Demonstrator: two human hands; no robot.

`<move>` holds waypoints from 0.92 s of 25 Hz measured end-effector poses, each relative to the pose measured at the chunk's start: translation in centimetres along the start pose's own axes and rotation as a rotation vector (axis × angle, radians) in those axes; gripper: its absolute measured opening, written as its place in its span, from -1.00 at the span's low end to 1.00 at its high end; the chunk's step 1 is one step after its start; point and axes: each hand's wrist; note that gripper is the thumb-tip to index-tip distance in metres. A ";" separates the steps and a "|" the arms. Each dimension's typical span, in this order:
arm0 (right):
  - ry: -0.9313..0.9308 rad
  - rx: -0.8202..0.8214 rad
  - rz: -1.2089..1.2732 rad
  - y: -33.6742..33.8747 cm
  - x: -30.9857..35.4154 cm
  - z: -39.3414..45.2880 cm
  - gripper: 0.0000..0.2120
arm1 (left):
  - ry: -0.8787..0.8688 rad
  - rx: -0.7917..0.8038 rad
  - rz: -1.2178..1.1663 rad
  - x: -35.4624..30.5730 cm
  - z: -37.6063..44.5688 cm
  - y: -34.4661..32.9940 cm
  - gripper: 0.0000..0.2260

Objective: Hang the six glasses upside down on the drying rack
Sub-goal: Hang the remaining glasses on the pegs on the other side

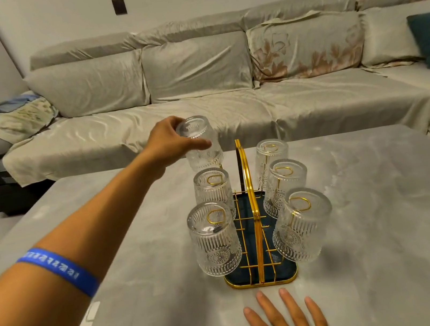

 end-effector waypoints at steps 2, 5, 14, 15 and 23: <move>0.007 -0.005 0.011 -0.1 -0.1 -0.1 -0.21 | 0.036 -0.001 0.057 0.5 0.0 -1.1 -0.42; 0.008 -0.020 0.022 -0.3 -0.2 -0.1 -0.21 | 0.100 0.035 0.041 1.3 -0.1 -2.0 -0.53; 0.008 -0.011 -0.017 -1.2 -0.8 -0.2 -0.29 | 0.245 0.119 0.092 2.1 0.3 -4.7 -0.76; -0.004 -0.005 -0.006 -1.1 -0.7 -0.2 -0.27 | 0.252 0.118 0.101 2.1 0.3 -5.0 -0.75; 0.000 -0.020 -0.018 -1.7 -0.9 0.0 -0.40 | 0.310 0.173 0.086 2.1 0.4 -5.2 -0.63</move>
Point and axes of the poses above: each hand's wrist, its own z-axis towards the middle knuckle, its own y-axis out of the back of the hand, x = y × z, and after that the axes turned 3 degrees about -x, right-handed
